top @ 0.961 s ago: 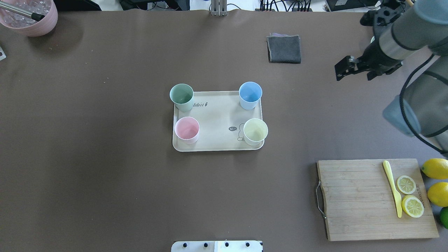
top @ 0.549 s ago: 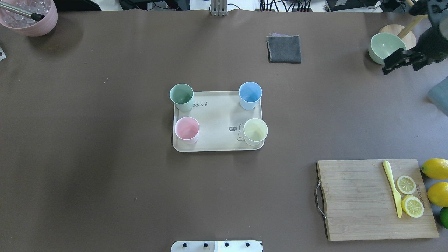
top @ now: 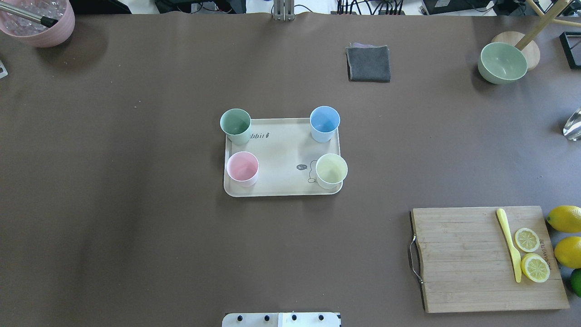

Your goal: Place all cups on tray

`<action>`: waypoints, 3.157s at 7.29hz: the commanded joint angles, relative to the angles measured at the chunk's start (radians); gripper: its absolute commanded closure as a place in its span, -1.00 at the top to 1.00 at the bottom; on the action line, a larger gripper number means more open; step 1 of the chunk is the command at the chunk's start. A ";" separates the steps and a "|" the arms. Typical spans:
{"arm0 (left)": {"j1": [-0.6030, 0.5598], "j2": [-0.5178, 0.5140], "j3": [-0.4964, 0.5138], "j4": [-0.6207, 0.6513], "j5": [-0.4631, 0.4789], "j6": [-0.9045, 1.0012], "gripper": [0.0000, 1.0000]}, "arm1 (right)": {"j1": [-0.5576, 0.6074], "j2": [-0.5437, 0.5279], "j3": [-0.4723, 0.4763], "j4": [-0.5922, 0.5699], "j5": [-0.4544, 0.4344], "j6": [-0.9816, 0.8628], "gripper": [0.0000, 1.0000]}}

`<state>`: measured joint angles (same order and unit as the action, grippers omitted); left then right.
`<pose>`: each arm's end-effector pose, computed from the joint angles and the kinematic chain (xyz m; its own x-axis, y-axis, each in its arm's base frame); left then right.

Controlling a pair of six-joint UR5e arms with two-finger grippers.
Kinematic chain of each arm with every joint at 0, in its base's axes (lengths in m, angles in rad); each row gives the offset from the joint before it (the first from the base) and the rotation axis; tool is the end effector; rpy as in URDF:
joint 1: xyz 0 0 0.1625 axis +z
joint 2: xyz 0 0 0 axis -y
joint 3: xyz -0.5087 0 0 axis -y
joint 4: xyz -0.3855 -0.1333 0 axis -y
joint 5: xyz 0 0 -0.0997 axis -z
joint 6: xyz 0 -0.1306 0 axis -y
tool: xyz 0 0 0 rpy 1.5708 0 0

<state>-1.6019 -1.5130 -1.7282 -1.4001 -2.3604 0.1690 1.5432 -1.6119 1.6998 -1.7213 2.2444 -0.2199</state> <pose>-0.0544 -0.4456 0.7308 0.6974 0.0964 -0.7101 -0.0875 0.9950 0.0491 0.0392 -0.4575 0.7450 0.7575 -0.2006 0.6212 0.1975 0.9774 0.0748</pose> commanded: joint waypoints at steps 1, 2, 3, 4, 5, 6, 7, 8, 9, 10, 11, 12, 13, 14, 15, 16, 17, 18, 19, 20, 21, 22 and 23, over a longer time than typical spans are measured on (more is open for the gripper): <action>0.000 -0.006 -0.028 0.024 -0.008 -0.002 0.97 | 0.055 -0.040 -0.093 0.028 -0.005 -0.061 1.00; 0.000 0.005 -0.028 0.018 -0.008 0.001 0.97 | 0.060 -0.049 -0.092 0.028 -0.003 -0.058 1.00; 0.000 0.008 -0.027 0.020 -0.007 0.003 0.97 | 0.063 -0.049 -0.085 0.028 0.001 -0.050 1.00; 0.000 0.019 -0.024 0.021 -0.007 0.003 0.97 | 0.061 -0.046 -0.080 0.028 0.003 -0.050 1.00; 0.002 0.039 -0.024 0.020 0.000 0.003 0.97 | 0.061 -0.046 -0.075 0.028 0.003 -0.050 1.00; 0.000 0.039 -0.034 0.018 0.000 0.003 0.97 | 0.061 -0.046 -0.074 0.028 0.004 -0.050 1.00; 0.000 0.036 -0.033 0.015 0.001 0.003 0.97 | 0.061 -0.045 -0.069 0.028 0.004 -0.052 1.00; 0.000 0.037 -0.034 0.013 0.001 0.003 0.97 | 0.061 -0.043 -0.069 0.029 0.006 -0.052 1.00; 0.000 0.037 -0.034 0.013 0.001 0.003 0.97 | 0.061 -0.043 -0.069 0.029 0.007 -0.052 1.00; -0.001 0.037 -0.037 0.013 0.001 0.003 0.97 | 0.061 -0.042 -0.071 0.028 0.010 -0.052 1.00; -0.001 0.037 -0.037 0.007 0.001 0.003 0.97 | 0.061 -0.043 -0.069 0.028 0.026 -0.055 1.00; -0.001 0.039 -0.034 -0.011 0.003 0.003 0.97 | 0.061 -0.049 -0.074 0.028 0.020 -0.058 1.00; -0.001 0.039 -0.036 -0.016 0.003 0.003 0.97 | 0.061 -0.046 -0.071 0.028 0.020 -0.053 1.00; -0.001 0.039 -0.037 -0.016 0.001 0.003 0.97 | 0.061 -0.046 -0.071 0.028 0.021 -0.052 1.00; -0.001 0.039 -0.037 -0.016 0.001 0.003 0.97 | 0.061 -0.046 -0.071 0.028 0.021 -0.052 1.00; -0.001 0.039 -0.037 -0.016 0.003 0.003 0.97 | 0.061 -0.045 -0.071 0.028 0.026 -0.053 1.00; -0.001 0.039 -0.037 -0.016 0.003 0.003 0.97 | 0.061 -0.045 -0.071 0.028 0.030 -0.053 1.00; -0.001 0.039 -0.037 -0.016 0.003 0.003 0.97 | 0.061 -0.045 -0.071 0.028 0.030 -0.055 1.00; -0.001 0.039 -0.039 -0.016 0.001 0.003 0.97 | 0.061 -0.046 -0.069 0.028 0.043 -0.056 1.00; -0.001 0.039 -0.039 -0.016 0.001 0.003 0.97 | 0.061 -0.046 -0.069 0.029 0.055 -0.058 1.00; -0.001 0.039 -0.037 -0.016 0.003 0.003 0.97 | 0.061 -0.048 -0.069 0.029 0.061 -0.061 1.00; -0.001 0.039 -0.037 -0.016 0.003 0.003 0.97 | 0.061 -0.049 -0.071 0.029 0.061 -0.061 1.00; -0.001 0.039 -0.039 -0.016 0.003 0.003 0.97 | 0.061 -0.049 -0.071 0.029 0.061 -0.061 1.00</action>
<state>-1.6030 -1.4742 -1.7661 -1.4158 -2.3579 0.1718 1.6045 -1.6605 1.6299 -1.6921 2.3040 -0.2802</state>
